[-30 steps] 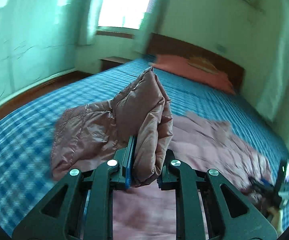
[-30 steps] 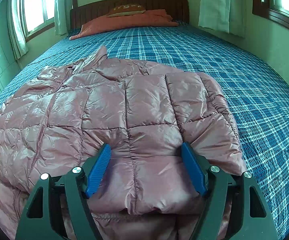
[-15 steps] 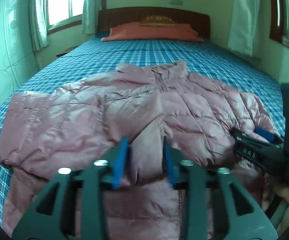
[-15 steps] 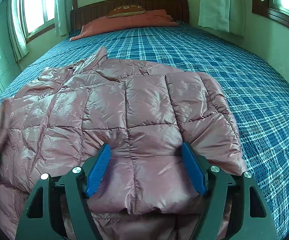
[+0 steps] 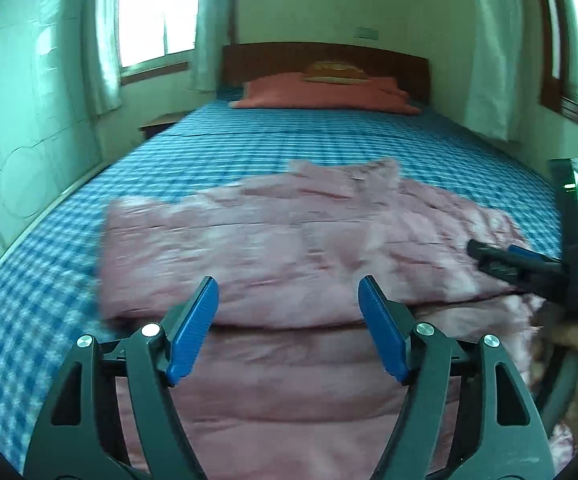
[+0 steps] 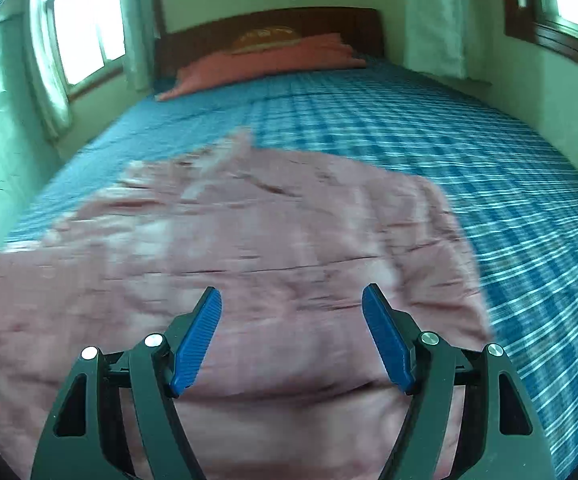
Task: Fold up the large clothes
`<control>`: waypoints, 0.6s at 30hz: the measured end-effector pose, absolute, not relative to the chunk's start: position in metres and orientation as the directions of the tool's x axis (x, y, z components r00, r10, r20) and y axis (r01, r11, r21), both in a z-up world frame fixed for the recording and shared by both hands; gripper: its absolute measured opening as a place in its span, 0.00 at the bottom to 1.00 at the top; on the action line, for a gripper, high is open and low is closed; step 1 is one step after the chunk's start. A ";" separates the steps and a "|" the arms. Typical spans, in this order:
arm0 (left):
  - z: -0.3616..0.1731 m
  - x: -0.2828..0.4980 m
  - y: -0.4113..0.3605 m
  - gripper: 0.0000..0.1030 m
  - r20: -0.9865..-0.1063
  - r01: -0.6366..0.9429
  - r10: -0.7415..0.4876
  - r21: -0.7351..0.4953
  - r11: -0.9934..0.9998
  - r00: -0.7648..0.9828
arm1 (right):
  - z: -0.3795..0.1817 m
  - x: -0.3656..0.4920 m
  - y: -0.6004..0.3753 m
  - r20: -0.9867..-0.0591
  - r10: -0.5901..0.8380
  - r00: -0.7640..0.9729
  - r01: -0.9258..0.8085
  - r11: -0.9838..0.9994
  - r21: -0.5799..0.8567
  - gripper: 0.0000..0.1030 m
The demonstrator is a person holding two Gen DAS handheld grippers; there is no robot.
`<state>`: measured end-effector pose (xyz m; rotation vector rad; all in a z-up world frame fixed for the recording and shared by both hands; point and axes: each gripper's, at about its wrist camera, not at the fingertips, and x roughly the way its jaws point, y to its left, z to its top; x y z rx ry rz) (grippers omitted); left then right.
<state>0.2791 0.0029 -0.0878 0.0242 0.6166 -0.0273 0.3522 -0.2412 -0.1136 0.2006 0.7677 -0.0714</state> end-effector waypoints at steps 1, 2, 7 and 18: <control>-0.089 0.278 0.014 0.70 -0.581 0.010 0.004 0.022 1.000 0.814 | -0.111 0.352 -0.229 -0.697 0.044 0.716 0.113 0.978 0.178 0.70; -0.092 0.276 0.030 0.70 -0.585 -0.025 0.042 0.037 0.999 0.810 | -0.111 0.352 -0.218 -0.700 0.075 0.710 0.092 0.976 0.199 0.70; -0.103 0.269 0.085 0.70 -0.603 -0.144 0.154 0.066 0.987 0.783 | -0.114 0.363 -0.172 -0.712 0.159 0.684 0.032 0.968 0.247 0.70; -0.114 0.274 0.123 0.70 -0.638 -0.195 0.186 0.057 0.979 0.748 | -0.124 0.373 -0.142 -0.738 0.237 0.632 -0.032 0.959 0.281 0.09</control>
